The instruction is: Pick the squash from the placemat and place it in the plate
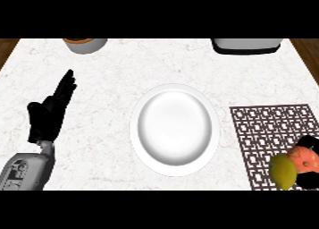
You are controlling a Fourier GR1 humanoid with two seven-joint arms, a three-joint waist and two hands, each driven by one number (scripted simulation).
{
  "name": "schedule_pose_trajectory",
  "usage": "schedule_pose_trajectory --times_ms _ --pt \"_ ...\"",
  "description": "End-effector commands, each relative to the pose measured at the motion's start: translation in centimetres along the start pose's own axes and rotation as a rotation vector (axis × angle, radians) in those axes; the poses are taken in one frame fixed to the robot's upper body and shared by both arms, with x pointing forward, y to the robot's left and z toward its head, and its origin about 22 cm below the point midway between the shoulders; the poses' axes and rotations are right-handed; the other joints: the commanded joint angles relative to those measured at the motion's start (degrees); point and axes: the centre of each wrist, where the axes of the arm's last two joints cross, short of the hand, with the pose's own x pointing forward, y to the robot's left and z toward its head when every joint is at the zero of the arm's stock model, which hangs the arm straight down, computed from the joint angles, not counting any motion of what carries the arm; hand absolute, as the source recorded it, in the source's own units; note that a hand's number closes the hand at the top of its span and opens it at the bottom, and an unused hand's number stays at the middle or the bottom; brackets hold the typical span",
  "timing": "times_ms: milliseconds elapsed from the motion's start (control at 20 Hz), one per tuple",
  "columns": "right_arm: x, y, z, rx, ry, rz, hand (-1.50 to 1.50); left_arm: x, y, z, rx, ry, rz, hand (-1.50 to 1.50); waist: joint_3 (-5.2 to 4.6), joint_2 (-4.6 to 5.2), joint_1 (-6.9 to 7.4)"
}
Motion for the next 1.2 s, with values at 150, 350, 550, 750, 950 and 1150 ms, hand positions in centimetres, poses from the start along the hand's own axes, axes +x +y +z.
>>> schedule_pose_trajectory --times_ms 150,350,550,750,950,1150 --pt "3.8 -3.1 5.4 -0.365 -0.152 -0.097 1.5 -0.9 -0.1 0.4 -0.005 0.004 0.006 0.0 0.39 0.16 -0.44" --pt "7.1 -4.6 8.9 -0.49 -0.275 -0.169 1.5 -0.3 -1.3 -0.2 -0.007 0.0 0.01 0.0 0.43 0.35 0.03" --pt "9.4 -7.4 12.0 -0.536 -0.447 -0.194 1.5 -0.6 -0.3 0.1 -0.015 -0.02 0.004 0.0 0.44 0.49 0.96" --pt "13.0 -7.3 12.9 -0.486 -0.508 -0.237 1.5 0.4 0.4 -1.5 -0.028 -0.026 0.018 0.0 0.48 0.78 1.93" --pt "17.5 -8.1 12.1 -0.409 -0.518 -0.289 1.5 0.7 -0.7 -1.2 -0.045 -0.033 -0.001 0.0 0.45 0.92 2.84" --pt "22.6 -5.9 11.2 -0.336 -0.526 -0.317 1.5 -0.4 -1.4 0.3 -0.047 -0.031 -0.004 0.0 0.46 0.86 3.22"
